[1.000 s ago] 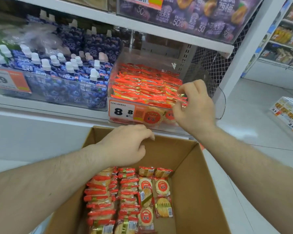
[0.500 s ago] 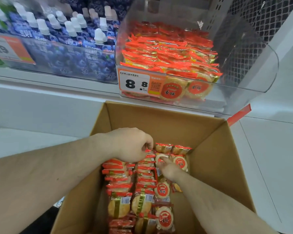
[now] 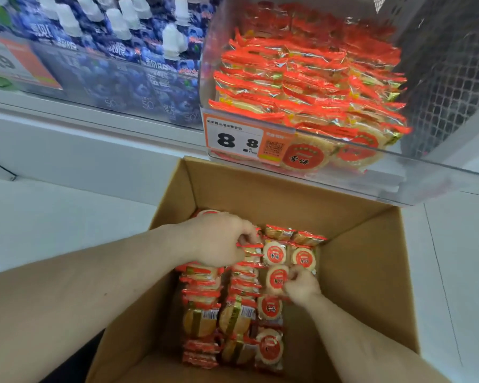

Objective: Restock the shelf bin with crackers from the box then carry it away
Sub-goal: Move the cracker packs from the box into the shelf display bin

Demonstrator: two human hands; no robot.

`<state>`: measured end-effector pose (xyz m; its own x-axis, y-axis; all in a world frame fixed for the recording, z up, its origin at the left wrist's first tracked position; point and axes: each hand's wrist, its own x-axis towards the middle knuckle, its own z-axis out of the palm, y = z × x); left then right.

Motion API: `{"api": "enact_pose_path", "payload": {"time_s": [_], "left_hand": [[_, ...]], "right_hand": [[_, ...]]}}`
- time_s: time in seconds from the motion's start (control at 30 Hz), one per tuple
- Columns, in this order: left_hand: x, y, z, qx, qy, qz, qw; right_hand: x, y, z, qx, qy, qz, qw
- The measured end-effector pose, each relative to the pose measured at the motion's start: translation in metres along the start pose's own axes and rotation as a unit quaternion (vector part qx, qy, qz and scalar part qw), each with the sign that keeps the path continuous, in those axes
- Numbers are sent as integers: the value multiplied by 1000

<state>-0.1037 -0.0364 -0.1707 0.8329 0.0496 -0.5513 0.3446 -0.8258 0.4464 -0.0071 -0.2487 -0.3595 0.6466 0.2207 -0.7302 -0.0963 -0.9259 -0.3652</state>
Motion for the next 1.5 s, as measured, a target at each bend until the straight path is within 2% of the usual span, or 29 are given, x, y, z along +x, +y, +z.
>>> {"api": "enact_pose_path", "payload": {"time_s": [0.1, 0.2, 0.27, 0.4, 0.47, 0.5, 0.53, 0.6, 0.63, 0.7, 0.83, 0.93, 1.13, 1.2, 1.37, 1.5], "left_hand": [[4, -3, 10, -78, 13, -15, 997], [9, -8, 25, -151, 31, -79, 985], [12, -9, 35, -234, 40, -120, 964], [20, -11, 50, -418, 63, -144, 895], [23, -13, 53, -435, 69, -156, 884], [24, -14, 54, -429, 66, -162, 886], [24, -16, 55, -422, 61, -169, 889], [26, -20, 55, -413, 52, -177, 892], [26, -22, 55, -409, 50, -178, 894], [28, -27, 55, -405, 51, -182, 895], [32, -36, 53, -435, 47, -191, 879], [31, -36, 50, -452, 44, -193, 870], [22, -25, 38, -432, 36, -171, 885], [17, -19, 34, -425, 34, -158, 891], [-8, -2, 21, -441, 42, -138, 886], [-28, 10, 11, -460, 64, -121, 877]], "right_hand": [[-6, -11, -23, 208, -67, 16, 976], [-24, -32, -31, 367, -177, -2, 913], [-32, -43, -31, 425, -245, -31, 871], [-32, -57, -24, 479, -348, -69, 803], [-21, -47, -22, 529, -344, -27, 775], [-13, -38, -18, 552, -303, 21, 777], [-4, -25, -11, 542, -232, 73, 804], [3, 3, 13, 395, -104, 164, 898], [2, 18, 27, 307, -78, 195, 928], [-2, 47, 59, 199, -84, 216, 952], [-12, 71, 89, 133, -95, 230, 959], [-14, 67, 96, 175, -128, 232, 948], [-26, 49, 91, 151, -184, 216, 947], [-30, 44, 86, 110, -187, 184, 959], [-40, 15, 51, 21, -111, 92, 989], [-46, -15, -1, -72, -121, 16, 990]]}}
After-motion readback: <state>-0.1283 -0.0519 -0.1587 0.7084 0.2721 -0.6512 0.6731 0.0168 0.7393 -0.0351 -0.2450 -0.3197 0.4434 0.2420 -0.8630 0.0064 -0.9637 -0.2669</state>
